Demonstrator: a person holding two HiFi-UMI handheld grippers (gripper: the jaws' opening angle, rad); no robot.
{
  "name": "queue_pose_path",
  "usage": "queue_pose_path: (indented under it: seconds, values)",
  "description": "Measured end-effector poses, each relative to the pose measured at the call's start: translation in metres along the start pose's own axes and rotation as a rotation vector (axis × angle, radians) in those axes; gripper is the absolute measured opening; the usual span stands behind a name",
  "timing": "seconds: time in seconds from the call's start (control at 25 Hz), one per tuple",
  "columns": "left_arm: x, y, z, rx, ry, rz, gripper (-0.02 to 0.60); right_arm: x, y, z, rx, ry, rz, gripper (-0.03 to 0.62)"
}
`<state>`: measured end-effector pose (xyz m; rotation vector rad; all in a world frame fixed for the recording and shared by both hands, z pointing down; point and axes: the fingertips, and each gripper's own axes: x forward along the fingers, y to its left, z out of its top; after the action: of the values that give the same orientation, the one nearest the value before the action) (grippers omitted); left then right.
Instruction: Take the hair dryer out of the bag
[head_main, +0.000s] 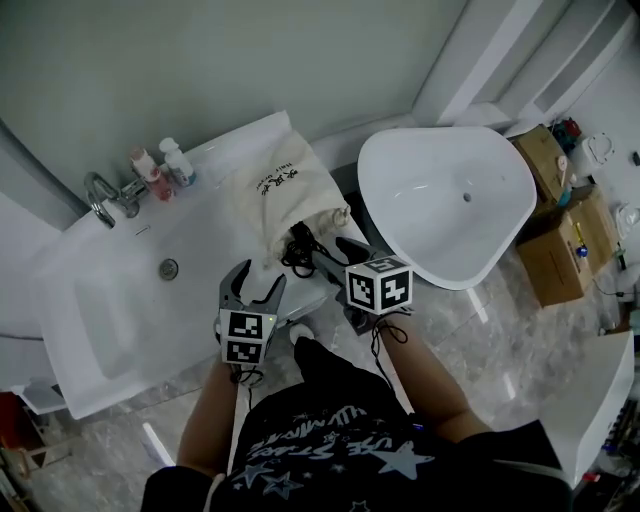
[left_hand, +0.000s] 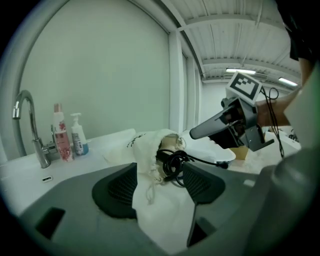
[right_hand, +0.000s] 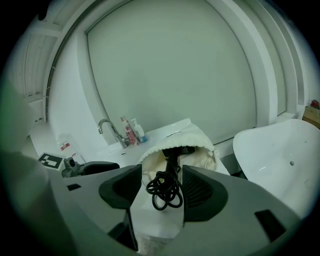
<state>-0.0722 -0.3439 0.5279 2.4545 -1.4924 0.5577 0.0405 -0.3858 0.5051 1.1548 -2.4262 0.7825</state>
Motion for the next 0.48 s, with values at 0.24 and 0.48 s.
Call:
queue_pose_path:
  seconds: [0.24, 0.48]
  values:
    - [0.051, 0.006, -0.007, -0.023, 0.088, 0.008, 0.25, 0.03, -0.015, 0.005, -0.007, 0.081, 0.029, 0.253]
    - [0.065, 0.025, -0.003, -0.035, 0.101, 0.058, 0.078, 0.059, -0.012, 0.004, -0.05, 0.159, 0.078, 0.249]
